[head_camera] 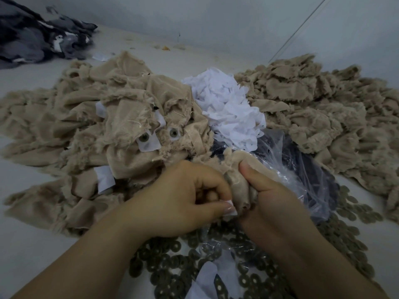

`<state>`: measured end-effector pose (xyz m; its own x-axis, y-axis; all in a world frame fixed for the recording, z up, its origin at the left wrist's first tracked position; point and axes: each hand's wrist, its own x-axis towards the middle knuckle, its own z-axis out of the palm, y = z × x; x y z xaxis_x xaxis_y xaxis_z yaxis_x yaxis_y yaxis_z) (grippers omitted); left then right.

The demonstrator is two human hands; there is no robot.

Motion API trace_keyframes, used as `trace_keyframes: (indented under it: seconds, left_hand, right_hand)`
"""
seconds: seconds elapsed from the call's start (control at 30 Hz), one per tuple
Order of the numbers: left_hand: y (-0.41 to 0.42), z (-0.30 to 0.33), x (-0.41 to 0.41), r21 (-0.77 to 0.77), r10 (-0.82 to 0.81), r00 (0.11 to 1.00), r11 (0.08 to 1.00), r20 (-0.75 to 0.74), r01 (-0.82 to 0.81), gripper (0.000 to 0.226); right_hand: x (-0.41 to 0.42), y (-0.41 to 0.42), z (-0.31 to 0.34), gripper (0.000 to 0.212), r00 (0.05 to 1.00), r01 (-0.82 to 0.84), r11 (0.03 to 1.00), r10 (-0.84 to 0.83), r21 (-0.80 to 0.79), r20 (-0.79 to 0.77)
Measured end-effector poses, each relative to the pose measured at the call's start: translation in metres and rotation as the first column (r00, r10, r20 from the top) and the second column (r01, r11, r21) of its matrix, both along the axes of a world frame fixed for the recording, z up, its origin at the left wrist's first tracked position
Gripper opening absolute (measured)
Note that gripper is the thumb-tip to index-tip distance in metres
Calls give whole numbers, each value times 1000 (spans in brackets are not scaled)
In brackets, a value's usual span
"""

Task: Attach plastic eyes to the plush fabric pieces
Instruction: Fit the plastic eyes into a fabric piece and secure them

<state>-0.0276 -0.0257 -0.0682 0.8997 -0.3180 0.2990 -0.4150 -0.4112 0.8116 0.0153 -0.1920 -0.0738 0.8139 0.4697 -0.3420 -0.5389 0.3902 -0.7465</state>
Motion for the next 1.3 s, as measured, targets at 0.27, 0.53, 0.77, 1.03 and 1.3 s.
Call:
trace_keyframes:
  seconds: [0.27, 0.53, 0.77, 1.03, 1.3]
  left_hand:
    - [-19, -14, 1, -109, 126, 990, 987, 59, -119, 8]
    - [-31, -18, 2, -396, 328, 943, 874, 55, -281, 3]
    - [-32, -20, 3, -376, 353, 935, 865, -14, -332, 12]
    - [-29, -17, -1, -380, 134, 989, 913, -66, -149, 9]
    - [-32, -19, 2, -387, 204, 977, 897, -63, -212, 17]
  right_hand:
    - [-8, 4, -3, 41, 988, 114, 992, -107, -62, 111]
    - [-3, 7, -12, 32, 986, 133, 991, -132, 2, 100]
    - [-6, 7, -11, 46, 982, 157, 988, -156, -7, 104]
    - [-6, 4, -14, 33, 959, 191, 977, -165, -94, 232]
    - [-10, 6, -17, 28, 923, 233, 957, -163, -171, 349]
